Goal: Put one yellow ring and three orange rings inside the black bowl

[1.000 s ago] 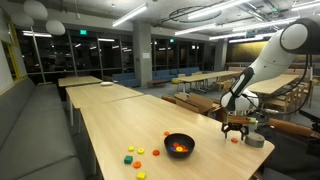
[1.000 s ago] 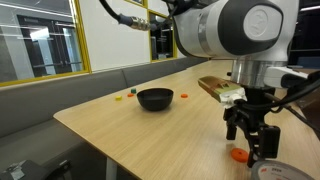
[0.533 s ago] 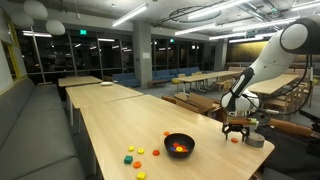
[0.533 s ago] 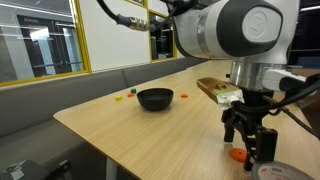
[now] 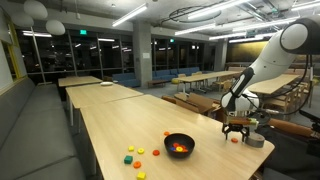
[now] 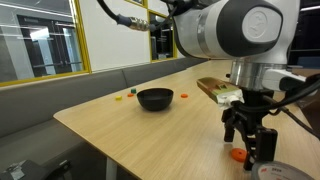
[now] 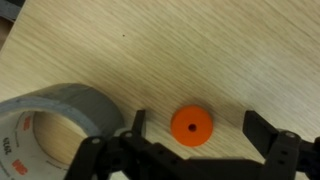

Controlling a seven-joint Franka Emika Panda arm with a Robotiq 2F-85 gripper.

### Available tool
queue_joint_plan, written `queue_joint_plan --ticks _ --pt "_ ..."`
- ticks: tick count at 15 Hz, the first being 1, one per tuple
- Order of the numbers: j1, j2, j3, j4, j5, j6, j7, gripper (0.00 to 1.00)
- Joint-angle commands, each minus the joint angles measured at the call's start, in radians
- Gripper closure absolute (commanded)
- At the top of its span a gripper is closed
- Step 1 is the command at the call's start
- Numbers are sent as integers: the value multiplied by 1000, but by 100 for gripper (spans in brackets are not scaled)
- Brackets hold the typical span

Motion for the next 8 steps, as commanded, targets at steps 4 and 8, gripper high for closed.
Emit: queue_joint_plan --ticks 4,8 --pt "-7 10 3 11 18 30 -21 0" --pt "-9 19 3 11 19 51 -24 0"
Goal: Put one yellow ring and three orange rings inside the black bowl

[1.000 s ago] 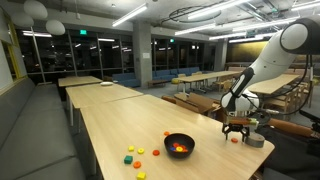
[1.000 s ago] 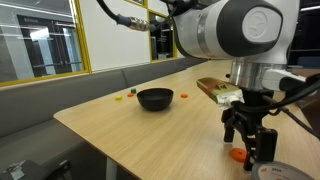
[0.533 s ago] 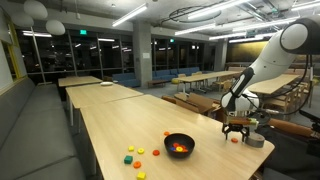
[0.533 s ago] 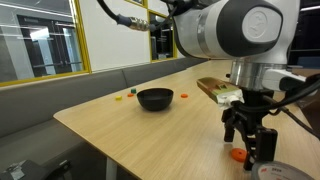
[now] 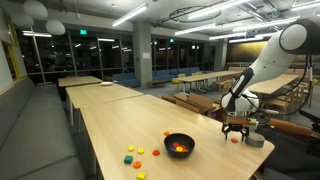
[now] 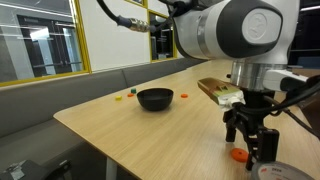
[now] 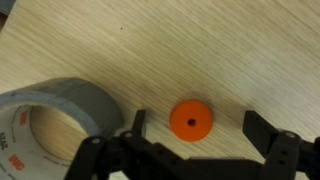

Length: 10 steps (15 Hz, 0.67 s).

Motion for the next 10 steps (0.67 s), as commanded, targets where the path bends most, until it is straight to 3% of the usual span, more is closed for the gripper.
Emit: queue_joint_plan --ticks 1,2,3,5,10 --pt "-9 16 3 12 18 31 -23 0" --pt "-9 18 3 11 17 37 -23 0" --pt "-8 18 3 11 16 42 -24 25" --pt "-9 16 2 13 16 44 -25 34" --pt "-7 10 3 20 14 45 -25 73"
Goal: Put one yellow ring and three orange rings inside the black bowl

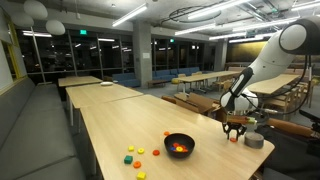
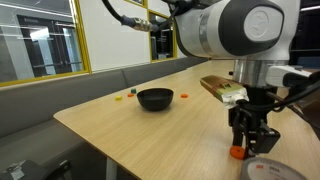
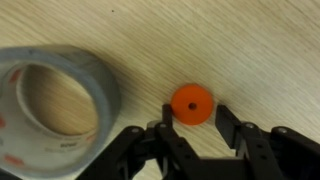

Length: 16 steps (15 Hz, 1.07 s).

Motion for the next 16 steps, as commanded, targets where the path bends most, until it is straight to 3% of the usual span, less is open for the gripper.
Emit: queue_joint_plan --ticks 1,8,16 --pt "-6 7 3 3 13 26 -23 80" --pt "26 -39 2 4 -22 -5 4 76" --pt "142 -119 73 13 -70 -12 48 76"
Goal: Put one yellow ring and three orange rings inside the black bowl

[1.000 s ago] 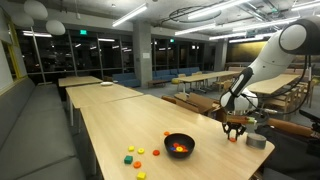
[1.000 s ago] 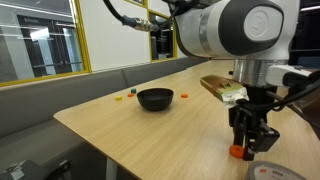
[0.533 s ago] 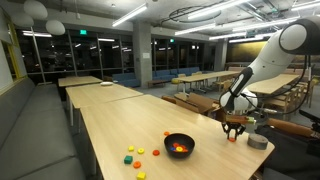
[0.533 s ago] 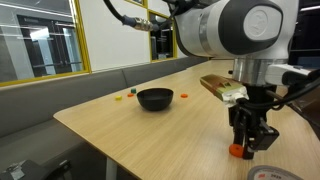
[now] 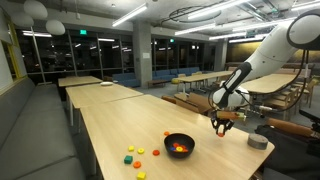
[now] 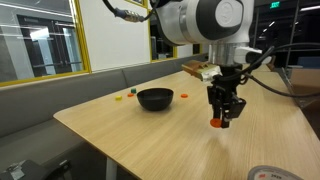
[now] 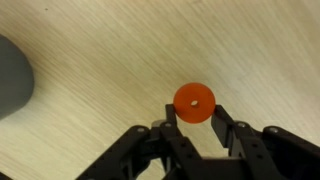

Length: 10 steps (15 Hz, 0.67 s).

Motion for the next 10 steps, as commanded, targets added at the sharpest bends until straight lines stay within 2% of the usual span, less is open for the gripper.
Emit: queue_joint_plan --ticks 1,10 --pt "51 -52 45 5 -28 -12 40 76" --pt "164 -49 170 100 -35 -18 73 76"
